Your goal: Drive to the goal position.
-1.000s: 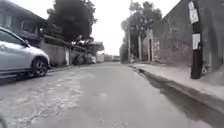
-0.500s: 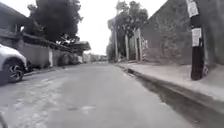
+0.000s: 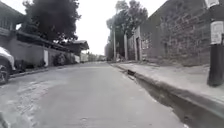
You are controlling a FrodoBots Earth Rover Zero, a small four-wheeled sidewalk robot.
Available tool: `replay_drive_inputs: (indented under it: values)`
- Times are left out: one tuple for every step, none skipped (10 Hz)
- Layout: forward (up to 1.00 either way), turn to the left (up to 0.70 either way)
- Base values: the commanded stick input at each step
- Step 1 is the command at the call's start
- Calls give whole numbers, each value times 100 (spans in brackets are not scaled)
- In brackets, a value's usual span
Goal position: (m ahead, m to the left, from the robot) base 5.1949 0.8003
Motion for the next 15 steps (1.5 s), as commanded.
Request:
replay_drive_inputs:
  values:
    - [100, 0]
    - [100, 0]
    - [100, 0]
    - [100, 0]
    - [100, 0]
    - [100, 0]
    - [100, 0]
    - [100, 0]
    - [100, 0]
    - [100, 0]
    - [100, 0]
    - [100, 0]
    - [100, 0]
    - [100, 0]
    - [100, 0]
